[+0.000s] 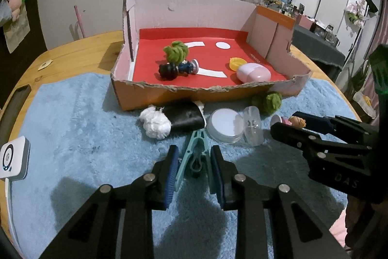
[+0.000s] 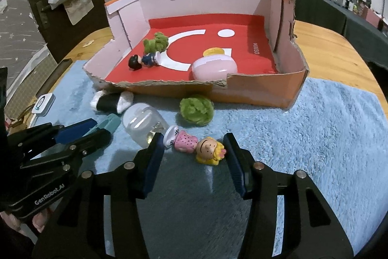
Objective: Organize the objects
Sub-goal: 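Grasp the teal clothespin with the left tool while the right tool grasps the doll, then carry the clothespin and doll over the red-lined box with both tools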
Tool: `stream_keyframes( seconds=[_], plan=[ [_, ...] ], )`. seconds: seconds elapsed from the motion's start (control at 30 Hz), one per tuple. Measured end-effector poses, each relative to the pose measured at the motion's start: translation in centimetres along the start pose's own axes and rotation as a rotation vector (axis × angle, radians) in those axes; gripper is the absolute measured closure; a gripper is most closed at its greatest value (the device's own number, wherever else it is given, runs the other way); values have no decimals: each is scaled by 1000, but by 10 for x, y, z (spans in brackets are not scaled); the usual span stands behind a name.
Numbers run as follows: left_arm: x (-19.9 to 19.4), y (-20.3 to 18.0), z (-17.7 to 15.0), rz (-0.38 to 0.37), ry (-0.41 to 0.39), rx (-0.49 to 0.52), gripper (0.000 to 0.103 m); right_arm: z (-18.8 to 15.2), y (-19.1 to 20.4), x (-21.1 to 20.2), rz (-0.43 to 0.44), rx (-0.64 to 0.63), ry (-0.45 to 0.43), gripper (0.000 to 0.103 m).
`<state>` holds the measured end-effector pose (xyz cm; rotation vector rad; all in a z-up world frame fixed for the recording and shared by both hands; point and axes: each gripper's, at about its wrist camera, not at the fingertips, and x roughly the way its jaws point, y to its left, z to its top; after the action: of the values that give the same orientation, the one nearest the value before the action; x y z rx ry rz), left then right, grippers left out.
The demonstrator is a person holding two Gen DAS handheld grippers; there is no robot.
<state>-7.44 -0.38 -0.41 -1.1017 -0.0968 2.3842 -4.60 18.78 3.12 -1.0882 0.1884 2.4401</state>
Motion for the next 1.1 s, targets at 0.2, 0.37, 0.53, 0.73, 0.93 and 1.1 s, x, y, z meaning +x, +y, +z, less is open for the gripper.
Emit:
stream_keyframes(
  seconds=[0.2,0.37,0.53,0.73,0.93,1.1],
  plan=[
    [-8,0,-2,-12,-22,-1,75,-3,5,-6,13,-7,-5,54],
    [-15,-2,-1,-17,-41,4,76,-2,7,-11,21,-8,-18,54],
    [-22,-2,0,-32,-56,-5,76,1,11,-19,31,-18,-38,54],
    [-29,-3,4,-31,-72,-3,76,2,13,-23,38,-21,-48,54],
    [-31,-3,11,-29,-85,-6,76,6,15,-28,44,-28,-62,54],
    [-32,-3,16,-26,-91,-6,76,11,17,-32,44,-35,-76,54]
  ],
)
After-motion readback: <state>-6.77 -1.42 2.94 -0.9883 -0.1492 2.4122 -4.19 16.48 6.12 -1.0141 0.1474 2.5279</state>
